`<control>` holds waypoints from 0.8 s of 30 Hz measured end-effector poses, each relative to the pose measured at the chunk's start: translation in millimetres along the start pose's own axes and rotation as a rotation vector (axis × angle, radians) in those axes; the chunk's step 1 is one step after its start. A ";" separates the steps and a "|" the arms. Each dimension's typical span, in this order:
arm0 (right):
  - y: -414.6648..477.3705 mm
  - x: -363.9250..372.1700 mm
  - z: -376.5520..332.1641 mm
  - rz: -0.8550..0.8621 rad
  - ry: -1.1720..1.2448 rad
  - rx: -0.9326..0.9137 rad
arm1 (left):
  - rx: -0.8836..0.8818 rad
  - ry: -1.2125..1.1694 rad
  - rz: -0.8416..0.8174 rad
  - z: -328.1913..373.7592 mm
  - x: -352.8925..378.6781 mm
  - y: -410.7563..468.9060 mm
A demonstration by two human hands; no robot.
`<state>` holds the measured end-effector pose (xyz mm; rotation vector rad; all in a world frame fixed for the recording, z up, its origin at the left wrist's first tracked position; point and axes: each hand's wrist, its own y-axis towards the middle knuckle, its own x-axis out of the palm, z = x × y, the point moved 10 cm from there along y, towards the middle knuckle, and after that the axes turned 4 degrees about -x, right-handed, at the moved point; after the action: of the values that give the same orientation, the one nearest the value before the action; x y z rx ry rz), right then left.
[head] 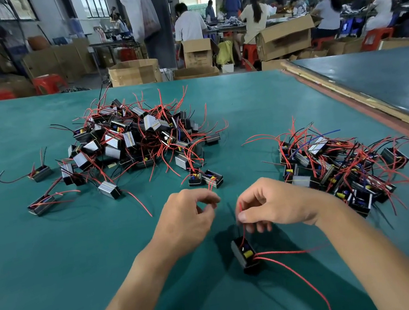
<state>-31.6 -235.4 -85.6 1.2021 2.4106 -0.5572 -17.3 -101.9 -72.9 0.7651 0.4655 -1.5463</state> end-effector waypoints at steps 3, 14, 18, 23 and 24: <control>-1.9 -23.7 7.2 0.153 0.030 0.029 | -0.050 -0.079 0.049 -1.6 -13.0 -1.0; 0.6 -26.1 13.9 0.188 0.085 0.069 | -0.337 0.319 0.196 -28.2 -45.9 -3.0; 1.2 -20.9 13.1 0.158 0.062 0.069 | -0.092 0.271 0.247 1.0 -35.2 -5.0; 2.9 -27.1 19.1 0.214 0.063 0.066 | 0.007 0.200 0.071 9.6 -12.9 -5.6; 3.2 -27.6 19.6 0.217 0.060 0.065 | -0.004 0.184 0.068 7.3 -16.3 -5.1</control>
<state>-10.5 -261.8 -88.9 1.5047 2.2857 -0.5418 -23.9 -94.8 -57.0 0.9156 0.5723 -1.4171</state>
